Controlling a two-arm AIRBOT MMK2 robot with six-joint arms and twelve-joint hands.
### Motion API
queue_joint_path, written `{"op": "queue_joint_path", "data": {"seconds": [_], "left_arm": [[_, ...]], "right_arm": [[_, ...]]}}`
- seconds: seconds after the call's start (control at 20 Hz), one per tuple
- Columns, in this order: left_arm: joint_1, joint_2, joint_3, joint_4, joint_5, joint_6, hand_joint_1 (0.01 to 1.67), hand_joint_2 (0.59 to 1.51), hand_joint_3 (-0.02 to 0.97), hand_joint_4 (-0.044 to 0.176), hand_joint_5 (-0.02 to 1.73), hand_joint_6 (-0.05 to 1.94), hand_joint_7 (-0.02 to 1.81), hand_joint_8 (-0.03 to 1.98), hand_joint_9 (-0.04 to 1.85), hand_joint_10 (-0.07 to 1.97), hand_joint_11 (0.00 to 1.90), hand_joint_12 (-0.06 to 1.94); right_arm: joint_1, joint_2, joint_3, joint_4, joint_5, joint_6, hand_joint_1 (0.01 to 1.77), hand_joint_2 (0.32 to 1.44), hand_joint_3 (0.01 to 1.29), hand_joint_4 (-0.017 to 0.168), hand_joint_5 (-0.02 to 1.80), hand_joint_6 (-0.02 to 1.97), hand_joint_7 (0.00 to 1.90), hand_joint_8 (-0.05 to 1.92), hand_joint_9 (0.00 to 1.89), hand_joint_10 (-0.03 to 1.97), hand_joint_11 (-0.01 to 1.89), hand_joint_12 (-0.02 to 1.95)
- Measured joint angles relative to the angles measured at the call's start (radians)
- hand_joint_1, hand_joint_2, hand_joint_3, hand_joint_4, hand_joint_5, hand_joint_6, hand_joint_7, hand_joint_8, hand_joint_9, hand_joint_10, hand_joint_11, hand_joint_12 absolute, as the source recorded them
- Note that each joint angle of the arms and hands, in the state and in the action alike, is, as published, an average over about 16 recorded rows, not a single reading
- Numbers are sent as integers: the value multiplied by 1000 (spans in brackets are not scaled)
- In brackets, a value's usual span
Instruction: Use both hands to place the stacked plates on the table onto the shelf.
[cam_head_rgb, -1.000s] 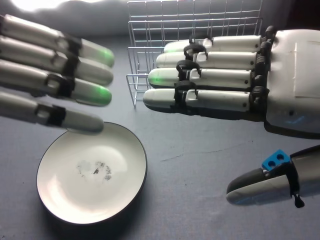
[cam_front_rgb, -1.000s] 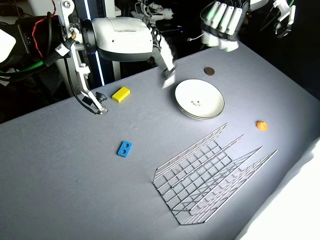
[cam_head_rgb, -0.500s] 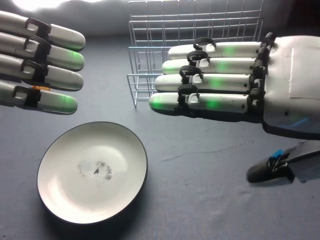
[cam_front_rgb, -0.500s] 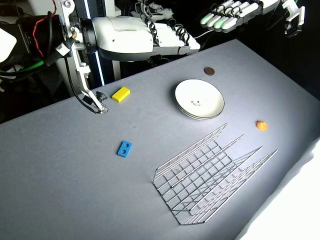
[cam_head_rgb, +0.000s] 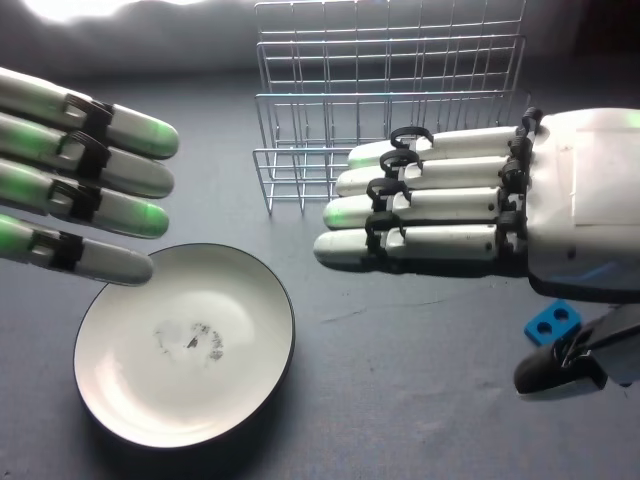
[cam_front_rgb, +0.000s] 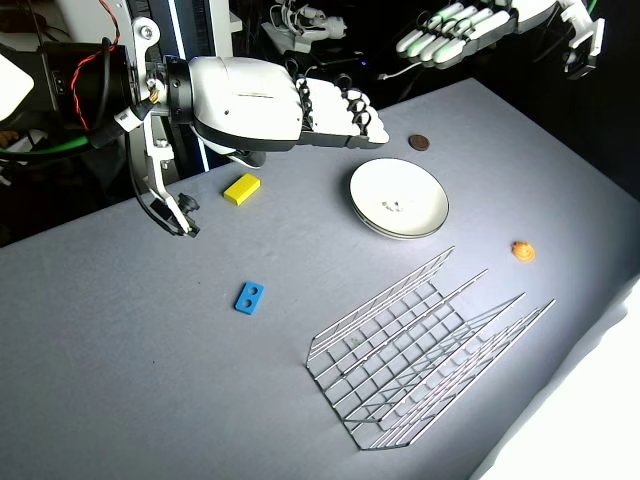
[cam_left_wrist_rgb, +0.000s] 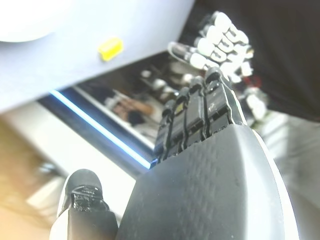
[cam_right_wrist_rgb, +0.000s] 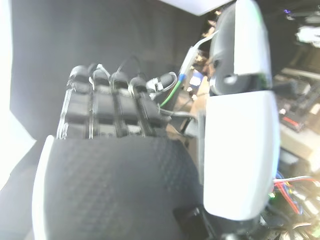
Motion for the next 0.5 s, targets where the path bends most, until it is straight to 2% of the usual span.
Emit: {"op": "queue_joint_path", "data": {"seconds": [0.5], "left_arm": [[71, -4, -14, 85, 21, -37, 16, 1076, 26, -1, 22, -12, 19, -12, 16, 4, 14, -11]], "right_arm": [[8, -2, 3, -56, -54, 77, 995, 906, 16, -1, 22, 17, 22, 14, 14, 5, 22, -6]]}}
